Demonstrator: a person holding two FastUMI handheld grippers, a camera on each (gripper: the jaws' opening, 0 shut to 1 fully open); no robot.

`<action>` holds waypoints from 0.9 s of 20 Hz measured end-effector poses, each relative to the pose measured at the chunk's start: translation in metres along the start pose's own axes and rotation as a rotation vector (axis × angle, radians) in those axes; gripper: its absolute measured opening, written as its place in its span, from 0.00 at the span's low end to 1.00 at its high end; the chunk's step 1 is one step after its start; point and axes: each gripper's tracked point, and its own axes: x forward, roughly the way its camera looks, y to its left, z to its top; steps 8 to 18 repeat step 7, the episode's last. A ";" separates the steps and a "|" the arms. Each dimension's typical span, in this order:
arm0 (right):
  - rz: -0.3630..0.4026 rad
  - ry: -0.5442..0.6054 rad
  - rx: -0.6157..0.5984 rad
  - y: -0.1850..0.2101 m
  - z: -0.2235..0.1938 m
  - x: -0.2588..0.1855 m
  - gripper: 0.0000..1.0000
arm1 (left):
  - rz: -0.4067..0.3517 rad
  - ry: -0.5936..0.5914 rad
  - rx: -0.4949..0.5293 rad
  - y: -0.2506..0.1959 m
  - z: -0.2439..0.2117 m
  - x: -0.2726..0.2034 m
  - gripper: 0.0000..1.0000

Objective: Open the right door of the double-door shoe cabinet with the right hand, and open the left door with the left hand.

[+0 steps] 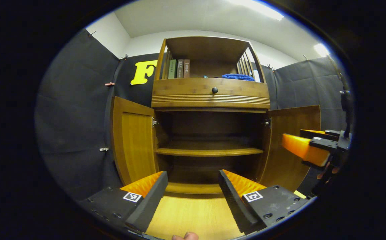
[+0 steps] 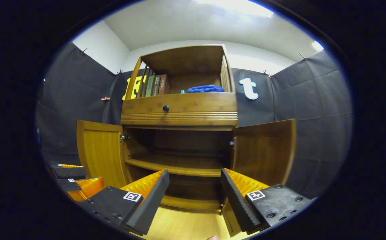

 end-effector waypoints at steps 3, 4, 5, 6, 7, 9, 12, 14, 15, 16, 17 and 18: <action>0.037 0.011 -0.015 -0.022 -0.002 -0.022 0.95 | 0.018 -0.031 0.005 -0.025 0.015 -0.011 0.95; 0.045 0.020 -0.007 -0.031 -0.004 -0.027 1.00 | 0.014 -0.040 0.013 -0.037 0.018 -0.013 0.94; 0.051 0.027 0.009 -0.039 -0.006 -0.033 0.96 | 0.015 -0.046 0.022 -0.046 0.019 -0.015 0.94; 0.069 0.031 0.025 -0.044 -0.008 -0.040 0.96 | 0.025 -0.048 0.029 -0.055 0.019 -0.018 0.93; 0.093 0.033 0.032 -0.046 -0.010 -0.044 0.98 | 0.036 -0.050 0.027 -0.062 0.016 -0.020 0.93; 0.093 0.033 0.032 -0.046 -0.010 -0.044 0.98 | 0.036 -0.050 0.027 -0.062 0.016 -0.020 0.93; 0.093 0.033 0.032 -0.046 -0.010 -0.044 0.98 | 0.036 -0.050 0.027 -0.062 0.016 -0.020 0.93; 0.093 0.033 0.032 -0.046 -0.010 -0.044 0.98 | 0.036 -0.050 0.027 -0.062 0.016 -0.020 0.93; 0.093 0.033 0.032 -0.046 -0.010 -0.044 0.98 | 0.036 -0.050 0.027 -0.062 0.016 -0.020 0.93; 0.093 0.033 0.032 -0.046 -0.010 -0.044 0.98 | 0.036 -0.050 0.027 -0.062 0.016 -0.020 0.93; 0.093 0.033 0.032 -0.046 -0.010 -0.044 0.98 | 0.036 -0.050 0.027 -0.062 0.016 -0.020 0.93; 0.093 0.033 0.032 -0.046 -0.010 -0.044 0.98 | 0.036 -0.050 0.027 -0.062 0.016 -0.020 0.93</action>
